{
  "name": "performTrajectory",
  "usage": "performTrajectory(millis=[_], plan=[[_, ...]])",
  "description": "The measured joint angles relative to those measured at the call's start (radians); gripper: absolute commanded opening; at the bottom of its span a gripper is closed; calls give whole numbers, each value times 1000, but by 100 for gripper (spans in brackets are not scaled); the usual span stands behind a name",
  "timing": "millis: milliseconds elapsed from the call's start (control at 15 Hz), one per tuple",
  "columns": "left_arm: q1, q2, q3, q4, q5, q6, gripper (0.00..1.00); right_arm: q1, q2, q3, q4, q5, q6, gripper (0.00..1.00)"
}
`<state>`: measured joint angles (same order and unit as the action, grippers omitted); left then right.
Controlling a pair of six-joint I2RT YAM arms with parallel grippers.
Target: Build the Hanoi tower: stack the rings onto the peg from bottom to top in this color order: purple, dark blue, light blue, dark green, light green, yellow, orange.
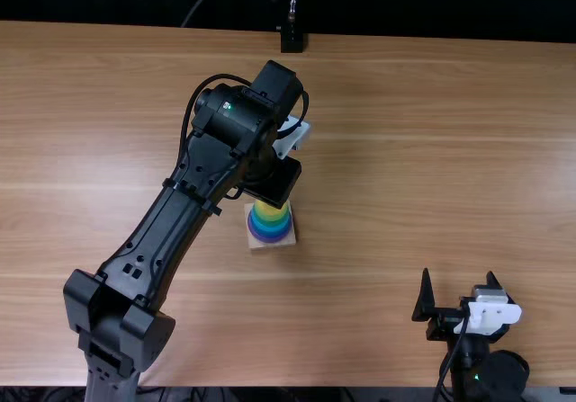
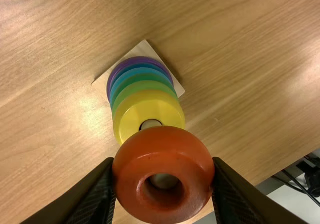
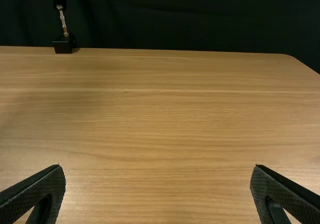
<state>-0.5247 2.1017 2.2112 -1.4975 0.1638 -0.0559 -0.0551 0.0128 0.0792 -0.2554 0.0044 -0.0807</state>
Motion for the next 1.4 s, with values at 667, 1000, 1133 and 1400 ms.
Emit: performTrajectory(millis=[667,1000,1133,1400], plan=[[9,-40,-10,98,0,0,100,0,0,0,0,0,0,100],[123,-400,-351,456,-106,-1,100,0,0,0,-1,0,0,100],[169,-572,-601,672,-169,-1,100,0,0,0,-1,0,0,100],[344,-895,-1033,975,-221,0,100,0,0,0,0,0,0,100]])
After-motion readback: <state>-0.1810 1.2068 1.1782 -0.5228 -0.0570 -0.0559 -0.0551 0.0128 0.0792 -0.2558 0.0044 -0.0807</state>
